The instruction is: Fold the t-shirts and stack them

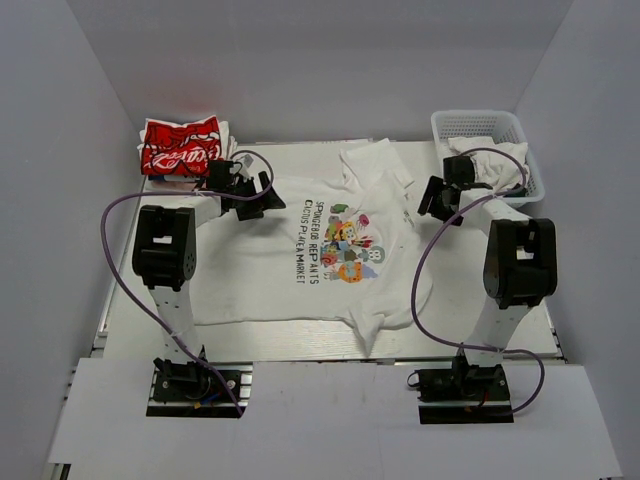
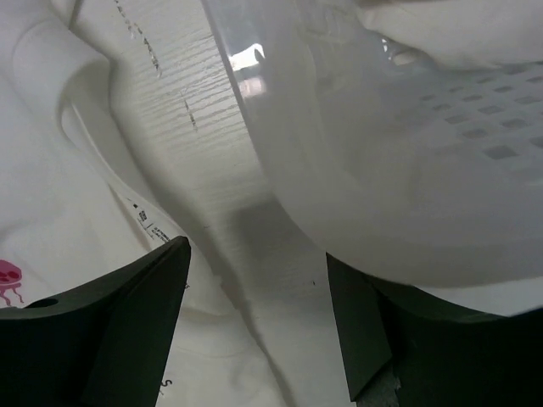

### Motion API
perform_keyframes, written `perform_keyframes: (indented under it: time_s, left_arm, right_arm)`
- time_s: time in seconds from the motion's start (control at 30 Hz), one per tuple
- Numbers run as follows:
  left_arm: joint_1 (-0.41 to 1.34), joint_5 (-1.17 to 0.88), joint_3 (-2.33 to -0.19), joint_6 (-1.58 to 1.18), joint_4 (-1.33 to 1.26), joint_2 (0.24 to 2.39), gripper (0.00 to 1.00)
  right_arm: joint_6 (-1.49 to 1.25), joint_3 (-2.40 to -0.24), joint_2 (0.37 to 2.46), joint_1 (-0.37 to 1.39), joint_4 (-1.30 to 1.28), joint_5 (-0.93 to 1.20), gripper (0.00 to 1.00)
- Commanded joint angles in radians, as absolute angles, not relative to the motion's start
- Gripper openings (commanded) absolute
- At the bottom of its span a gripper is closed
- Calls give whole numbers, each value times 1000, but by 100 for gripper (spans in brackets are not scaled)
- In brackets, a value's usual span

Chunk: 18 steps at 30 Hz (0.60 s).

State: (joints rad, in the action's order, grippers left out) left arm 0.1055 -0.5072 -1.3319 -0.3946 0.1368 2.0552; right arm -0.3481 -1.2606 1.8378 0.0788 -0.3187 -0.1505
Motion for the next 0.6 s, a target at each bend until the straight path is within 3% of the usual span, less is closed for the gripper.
perform_keyframes:
  time_s: [0.0, 0.27, 0.37, 0.43, 0.57]
  left_arm:
    - [86, -370, -1290, -350, 250, 2045, 100]
    - [86, -370, -1270, -350, 259, 2036, 100]
    - [86, -370, -1270, -350, 259, 2036, 100]
    - [86, -370, -1270, -350, 259, 2036, 100]
    - [95, -370, -1259, -350, 259, 2014, 100]
  right_arm:
    - [-354, -1264, 1867, 72, -308, -11, 71]
    - [-324, -1262, 1919, 81, -265, 150, 70]
    - [-324, -1256, 1931, 81, -255, 160, 60]
    - [-325, -1262, 1953, 81, -259, 155, 46]
    - [-324, -1285, 1979, 94, -258, 163, 45]
